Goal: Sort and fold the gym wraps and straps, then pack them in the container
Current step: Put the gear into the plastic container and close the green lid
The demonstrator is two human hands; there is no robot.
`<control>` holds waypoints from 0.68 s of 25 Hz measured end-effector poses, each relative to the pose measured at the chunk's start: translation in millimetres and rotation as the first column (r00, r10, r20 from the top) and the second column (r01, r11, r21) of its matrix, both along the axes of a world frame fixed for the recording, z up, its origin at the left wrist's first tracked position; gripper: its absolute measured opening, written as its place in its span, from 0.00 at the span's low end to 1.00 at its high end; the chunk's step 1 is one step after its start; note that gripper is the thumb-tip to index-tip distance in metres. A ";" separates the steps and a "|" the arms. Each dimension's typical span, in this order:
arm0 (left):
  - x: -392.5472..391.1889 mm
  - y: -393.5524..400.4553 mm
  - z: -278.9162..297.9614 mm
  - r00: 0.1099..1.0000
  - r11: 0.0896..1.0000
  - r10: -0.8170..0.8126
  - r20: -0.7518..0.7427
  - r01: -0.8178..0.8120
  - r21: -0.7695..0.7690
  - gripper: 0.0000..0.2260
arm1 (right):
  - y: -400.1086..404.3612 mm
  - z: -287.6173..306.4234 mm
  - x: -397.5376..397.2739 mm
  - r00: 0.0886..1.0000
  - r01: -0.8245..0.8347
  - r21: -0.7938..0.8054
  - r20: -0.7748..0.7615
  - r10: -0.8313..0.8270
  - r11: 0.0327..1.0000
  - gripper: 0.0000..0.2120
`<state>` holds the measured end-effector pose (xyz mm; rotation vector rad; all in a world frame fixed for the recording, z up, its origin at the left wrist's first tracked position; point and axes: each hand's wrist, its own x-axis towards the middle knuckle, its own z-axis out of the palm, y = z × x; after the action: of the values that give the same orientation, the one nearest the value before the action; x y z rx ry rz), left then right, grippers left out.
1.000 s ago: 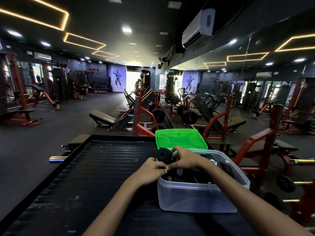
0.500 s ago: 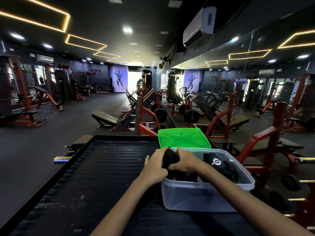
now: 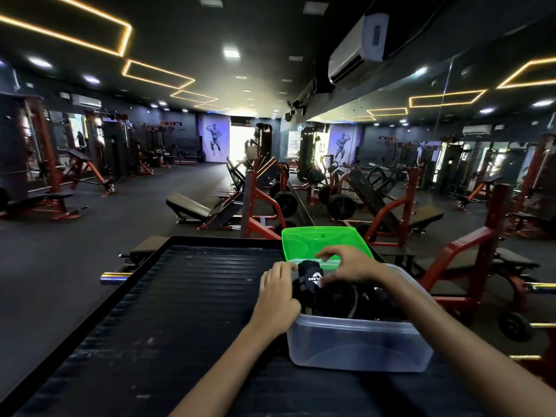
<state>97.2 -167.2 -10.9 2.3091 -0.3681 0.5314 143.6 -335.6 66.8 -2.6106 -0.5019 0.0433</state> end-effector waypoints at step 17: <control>3.5 6.3 -14.2 0.963 0.978 -0.134 -0.236 0.091 -0.186 0.29 | 25.5 -11.1 28.1 0.951 -0.055 -0.014 -0.305 0.048 0.998 0.30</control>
<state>100.7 -160.9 -25.2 2.1384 -0.3168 0.2057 171.7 -310.1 55.7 -2.5473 -0.4590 0.4644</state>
